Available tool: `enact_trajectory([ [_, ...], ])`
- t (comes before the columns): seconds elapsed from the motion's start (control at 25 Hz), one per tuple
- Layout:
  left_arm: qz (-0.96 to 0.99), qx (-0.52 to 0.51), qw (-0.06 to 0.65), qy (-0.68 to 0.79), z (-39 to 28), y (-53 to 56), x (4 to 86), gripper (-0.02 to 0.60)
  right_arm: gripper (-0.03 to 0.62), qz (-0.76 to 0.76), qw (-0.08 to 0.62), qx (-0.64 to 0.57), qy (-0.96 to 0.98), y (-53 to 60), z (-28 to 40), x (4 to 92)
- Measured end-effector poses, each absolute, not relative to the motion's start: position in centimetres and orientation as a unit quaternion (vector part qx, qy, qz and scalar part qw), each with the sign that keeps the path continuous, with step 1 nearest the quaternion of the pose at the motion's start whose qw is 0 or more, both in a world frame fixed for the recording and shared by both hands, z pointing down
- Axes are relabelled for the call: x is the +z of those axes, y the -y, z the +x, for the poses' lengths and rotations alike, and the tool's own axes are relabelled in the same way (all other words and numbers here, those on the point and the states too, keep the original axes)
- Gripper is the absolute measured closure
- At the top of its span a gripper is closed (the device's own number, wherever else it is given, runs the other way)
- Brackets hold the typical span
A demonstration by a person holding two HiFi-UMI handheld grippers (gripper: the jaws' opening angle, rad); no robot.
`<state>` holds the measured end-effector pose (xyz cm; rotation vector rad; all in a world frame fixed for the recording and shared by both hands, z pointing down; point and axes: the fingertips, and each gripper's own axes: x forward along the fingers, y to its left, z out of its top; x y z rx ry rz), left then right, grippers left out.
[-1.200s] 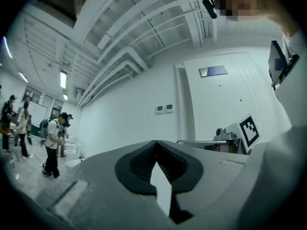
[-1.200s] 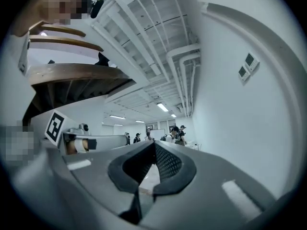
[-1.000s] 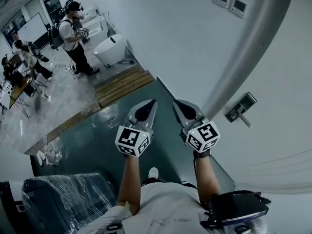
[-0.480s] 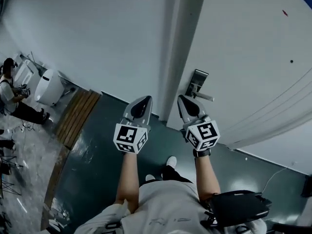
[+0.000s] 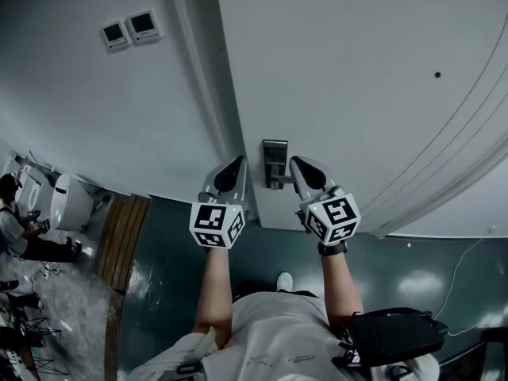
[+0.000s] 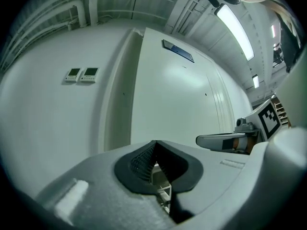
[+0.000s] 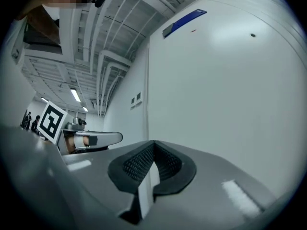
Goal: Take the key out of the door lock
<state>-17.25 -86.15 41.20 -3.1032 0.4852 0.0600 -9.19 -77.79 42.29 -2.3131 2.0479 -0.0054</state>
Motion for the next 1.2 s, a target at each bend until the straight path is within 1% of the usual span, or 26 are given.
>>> enact_trajectory([
  [0.16,-0.989,0.004,-0.014,-0.147,-15.9,87.0,43.2,0.575,0.589,-0.747,0.032,-0.028,-0.663,78.8,-8.2,44.4],
  [0.52,-0.991,-0.016,-0.02,-0.134,-13.4,92.2,44.2,0.575,0.589,-0.763,0.017,-0.026,-0.645,81.1,-7.8,43.8],
  [0.6,-0.993,-0.022,-0.022,-0.114,-12.5,93.0,44.4,0.507,0.589,-0.77,0.015,-0.027,-0.637,81.7,-7.3,43.8],
  [0.68,-0.995,-0.028,-0.021,-0.092,-11.7,93.6,44.5,0.4,0.589,-0.776,0.014,-0.026,-0.63,82.2,-7.2,43.7],
  [0.72,-0.996,-0.028,-0.021,-0.082,-11.4,93.8,44.5,0.368,0.589,-0.778,0.014,-0.025,-0.627,82.4,-7.2,43.7],
  [0.8,-0.997,-0.027,-0.024,-0.065,-10.8,94.1,44.5,0.343,0.589,-0.782,0.013,-0.023,-0.623,82.8,-7.2,43.6],
  [1.12,-0.998,-0.018,-0.047,-0.029,-9.5,94.6,45.0,0.35,0.589,-0.802,0.005,-0.04,-0.596,82.8,-7.5,45.0],
  [1.16,-0.998,-0.014,-0.048,-0.028,-9.3,94.6,44.9,0.36,0.589,-0.805,0.007,-0.044,-0.592,82.6,-7.4,45.3],
  [1.2,-0.998,-0.01,-0.047,-0.03,-9.3,94.7,44.8,0.385,0.589,-0.808,0.008,-0.05,-0.587,82.4,-7.3,45.7],
])
